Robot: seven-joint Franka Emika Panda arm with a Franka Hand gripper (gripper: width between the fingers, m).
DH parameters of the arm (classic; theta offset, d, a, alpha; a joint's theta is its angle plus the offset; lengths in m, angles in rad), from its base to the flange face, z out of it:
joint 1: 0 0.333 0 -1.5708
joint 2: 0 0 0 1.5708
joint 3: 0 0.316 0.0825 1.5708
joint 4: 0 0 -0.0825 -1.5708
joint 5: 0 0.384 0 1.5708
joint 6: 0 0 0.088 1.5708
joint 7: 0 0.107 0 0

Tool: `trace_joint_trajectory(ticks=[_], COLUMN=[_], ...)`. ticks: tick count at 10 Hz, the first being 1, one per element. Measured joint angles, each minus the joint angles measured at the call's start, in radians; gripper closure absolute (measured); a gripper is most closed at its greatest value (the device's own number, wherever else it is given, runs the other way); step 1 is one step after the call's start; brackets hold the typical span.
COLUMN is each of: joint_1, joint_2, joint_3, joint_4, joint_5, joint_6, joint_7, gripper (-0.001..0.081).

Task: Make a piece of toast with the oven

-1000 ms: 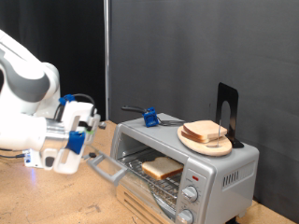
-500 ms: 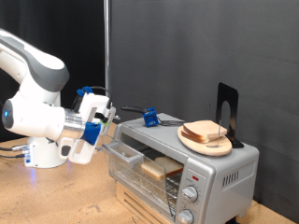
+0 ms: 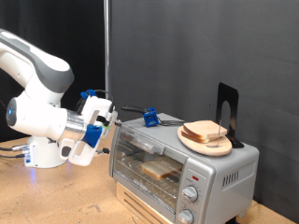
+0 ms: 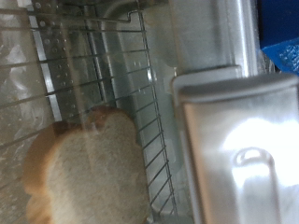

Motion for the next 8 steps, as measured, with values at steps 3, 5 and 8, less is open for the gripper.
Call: trace_joint_trajectory(ticks=[3, 5, 8], joint_1=[-0.141, -0.171, -0.040], joint_2=[-0.006, -0.017, -0.015], joint_3=[0.007, 0.019, -0.066], joint_4=[0.033, 0.039, 0.190], joint_5=[-0.033, -0.051, -0.088], joint_6=[-0.110, -0.151, -0.391], joint_7=[0.011, 0.012, 0.011], gripper=[-0.0003, -0.0003, -0.0003])
